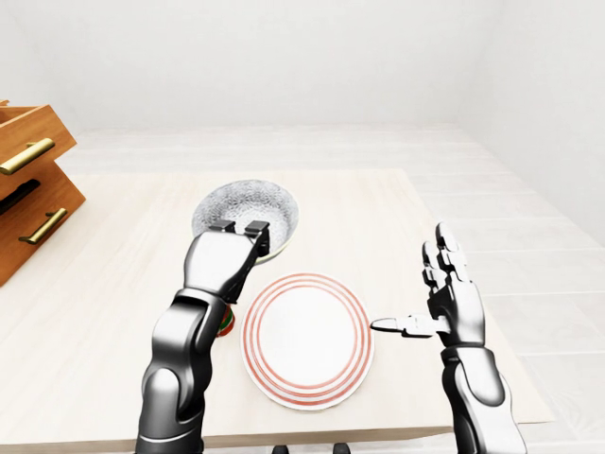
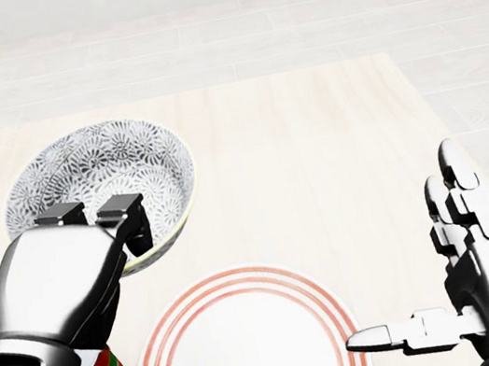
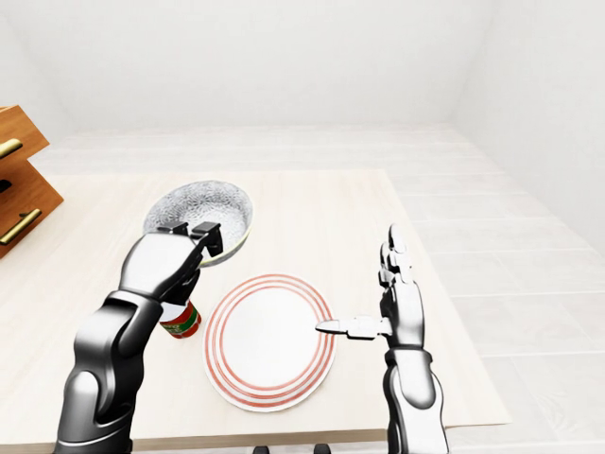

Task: Put the bowl on the plate.

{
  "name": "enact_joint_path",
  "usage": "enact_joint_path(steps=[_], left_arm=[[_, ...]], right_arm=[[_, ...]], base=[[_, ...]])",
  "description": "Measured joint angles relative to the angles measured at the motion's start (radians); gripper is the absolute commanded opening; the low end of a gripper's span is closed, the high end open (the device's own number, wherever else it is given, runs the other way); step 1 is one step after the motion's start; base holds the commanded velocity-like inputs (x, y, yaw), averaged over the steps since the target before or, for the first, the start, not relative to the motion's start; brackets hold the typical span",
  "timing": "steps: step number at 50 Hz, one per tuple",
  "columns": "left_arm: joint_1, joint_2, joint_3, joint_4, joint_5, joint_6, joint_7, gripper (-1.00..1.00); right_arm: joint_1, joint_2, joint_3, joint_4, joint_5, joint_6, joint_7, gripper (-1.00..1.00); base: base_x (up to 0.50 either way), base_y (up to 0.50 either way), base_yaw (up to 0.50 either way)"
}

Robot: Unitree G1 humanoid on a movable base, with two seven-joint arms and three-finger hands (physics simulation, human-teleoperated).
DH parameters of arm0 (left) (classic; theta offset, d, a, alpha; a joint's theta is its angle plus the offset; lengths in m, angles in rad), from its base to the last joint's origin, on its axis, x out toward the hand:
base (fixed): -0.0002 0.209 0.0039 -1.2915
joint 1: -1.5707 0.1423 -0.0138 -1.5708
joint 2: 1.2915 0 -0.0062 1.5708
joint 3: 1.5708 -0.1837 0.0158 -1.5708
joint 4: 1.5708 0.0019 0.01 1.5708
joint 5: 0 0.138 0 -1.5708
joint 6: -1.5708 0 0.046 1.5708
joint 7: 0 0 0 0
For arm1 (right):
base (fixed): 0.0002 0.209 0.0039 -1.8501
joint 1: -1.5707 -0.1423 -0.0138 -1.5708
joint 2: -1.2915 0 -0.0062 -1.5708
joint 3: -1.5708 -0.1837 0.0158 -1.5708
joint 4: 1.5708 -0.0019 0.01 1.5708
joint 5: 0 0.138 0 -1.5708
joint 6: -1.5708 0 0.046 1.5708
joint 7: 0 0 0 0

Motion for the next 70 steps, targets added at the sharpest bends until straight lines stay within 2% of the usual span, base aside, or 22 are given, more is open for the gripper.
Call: enact_joint_path(steps=[9, 36, 53, 70], left_arm=[[0.024, -0.031, -0.051, -0.014, 0.023, 0.0, 0.017, -1.0], [0.176, -0.113, -0.265, -0.009, 0.112, 0.0, 0.152, -1.0], [0.226, -0.11, -0.351, 0.051, 0.138, 0.0, 0.237, -1.0], [0.25, -0.091, -0.379, 0.127, 0.148, 0.0, 0.312, -1.0]], right_arm=[[0.012, 0.002, -0.009, -0.017, 0.001, 0.0, 0.005, 1.0], [0.045, 0.013, -0.022, -0.026, 0.006, 0.0, 0.019, 1.0], [0.052, 0.015, -0.023, -0.024, 0.005, 0.0, 0.022, 1.0], [0.048, 0.014, -0.023, -0.028, 0.002, 0.0, 0.022, 1.0]], base=[[0.0, 0.0, 0.0], [0.0, 0.0, 0.0], [0.0, 0.0, 0.0], [0.0, 0.0, 0.0]])
